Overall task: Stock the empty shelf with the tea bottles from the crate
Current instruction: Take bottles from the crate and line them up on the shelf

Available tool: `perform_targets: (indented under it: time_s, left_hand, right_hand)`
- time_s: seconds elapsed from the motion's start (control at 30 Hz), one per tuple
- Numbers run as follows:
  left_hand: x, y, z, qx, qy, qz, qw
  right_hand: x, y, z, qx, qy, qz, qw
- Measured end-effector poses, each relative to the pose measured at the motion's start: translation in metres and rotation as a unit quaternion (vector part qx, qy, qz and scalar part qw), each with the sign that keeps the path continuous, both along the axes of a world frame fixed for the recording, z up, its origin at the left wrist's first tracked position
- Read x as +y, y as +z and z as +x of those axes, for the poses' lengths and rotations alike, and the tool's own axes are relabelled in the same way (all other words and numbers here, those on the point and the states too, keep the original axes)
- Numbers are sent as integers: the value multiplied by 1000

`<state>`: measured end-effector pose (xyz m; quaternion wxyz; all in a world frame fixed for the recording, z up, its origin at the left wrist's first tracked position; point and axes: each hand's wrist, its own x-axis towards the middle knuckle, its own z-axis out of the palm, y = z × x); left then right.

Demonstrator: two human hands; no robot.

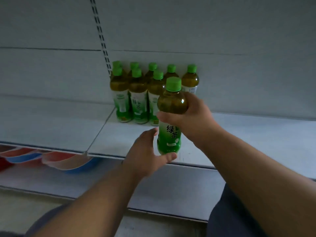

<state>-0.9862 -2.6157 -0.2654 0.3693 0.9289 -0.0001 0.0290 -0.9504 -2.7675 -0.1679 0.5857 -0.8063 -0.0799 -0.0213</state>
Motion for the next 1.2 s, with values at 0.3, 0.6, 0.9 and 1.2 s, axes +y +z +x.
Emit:
perform_targets:
  time_s: [0.3, 0.6, 0.9, 1.2]
  left_hand:
    - [-25, -44, 66, 49, 7, 209, 977]
    - [-33, -57, 68, 45, 10, 292, 955]
    - [-34, -65, 69, 36, 24, 290, 956]
    - [-32, -63, 69, 34, 20, 269, 962]
  right_hand:
    - [-3, -38, 51, -19, -106, -72, 992]
    - [0, -67, 58, 3, -134, -228, 964]
    - [9, -59, 120, 31, -148, -239, 959]
    - [4, -68, 108, 37, -155, -233, 959]
